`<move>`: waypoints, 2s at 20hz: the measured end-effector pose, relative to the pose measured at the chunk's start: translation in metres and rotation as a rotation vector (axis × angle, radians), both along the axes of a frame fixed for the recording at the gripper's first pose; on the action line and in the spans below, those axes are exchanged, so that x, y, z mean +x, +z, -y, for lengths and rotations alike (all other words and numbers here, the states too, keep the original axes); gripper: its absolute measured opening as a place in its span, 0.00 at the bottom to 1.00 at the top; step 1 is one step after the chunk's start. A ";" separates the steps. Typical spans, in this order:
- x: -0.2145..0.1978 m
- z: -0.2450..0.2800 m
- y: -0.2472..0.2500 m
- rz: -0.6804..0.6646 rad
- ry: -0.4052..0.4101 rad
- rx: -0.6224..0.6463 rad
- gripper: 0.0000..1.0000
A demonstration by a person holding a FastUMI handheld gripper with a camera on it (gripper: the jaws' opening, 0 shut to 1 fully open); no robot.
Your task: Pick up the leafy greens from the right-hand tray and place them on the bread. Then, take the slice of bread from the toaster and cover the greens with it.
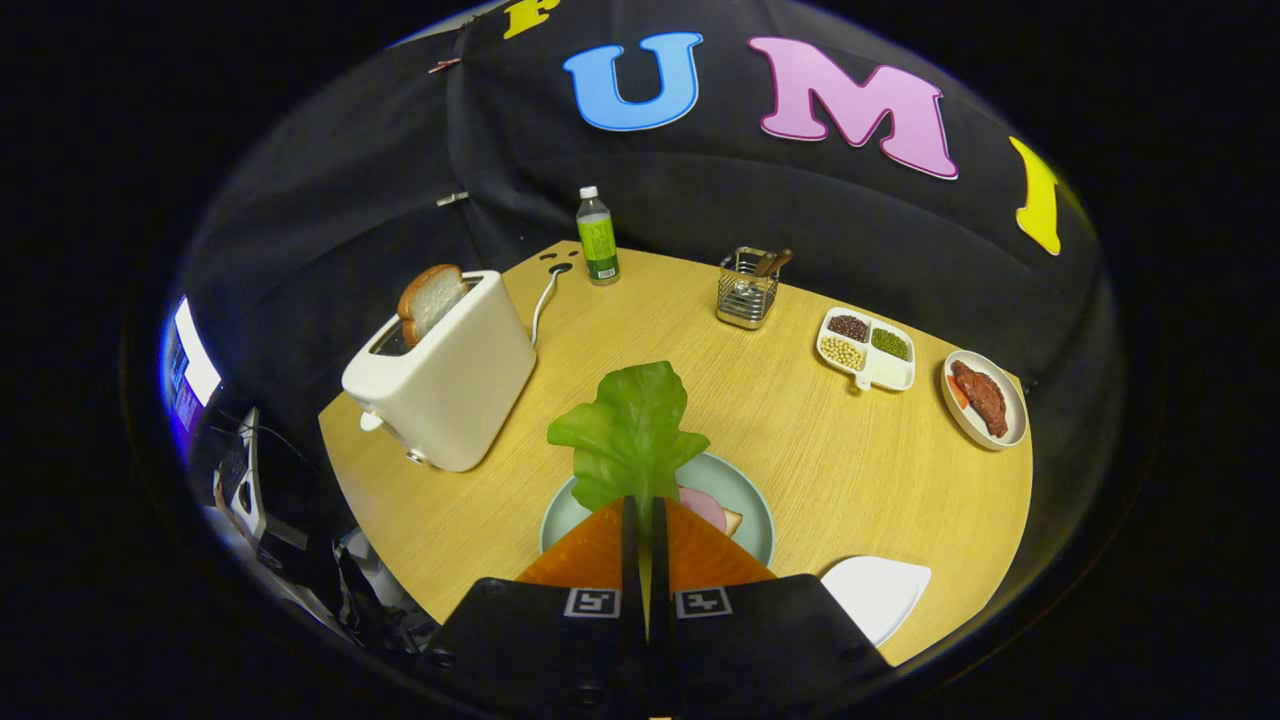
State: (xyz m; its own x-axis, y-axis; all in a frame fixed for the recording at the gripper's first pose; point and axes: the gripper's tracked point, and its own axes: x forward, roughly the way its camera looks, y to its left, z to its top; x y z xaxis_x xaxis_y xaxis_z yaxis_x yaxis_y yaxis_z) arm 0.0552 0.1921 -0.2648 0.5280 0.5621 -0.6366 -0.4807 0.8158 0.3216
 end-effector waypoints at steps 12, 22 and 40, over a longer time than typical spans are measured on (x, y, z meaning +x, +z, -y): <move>0.014 -0.024 0.013 0.055 -0.091 0.054 0.98; 0.018 -0.060 0.166 0.303 -0.094 0.261 0.99; 0.057 -0.242 0.144 0.122 -0.044 0.298 0.97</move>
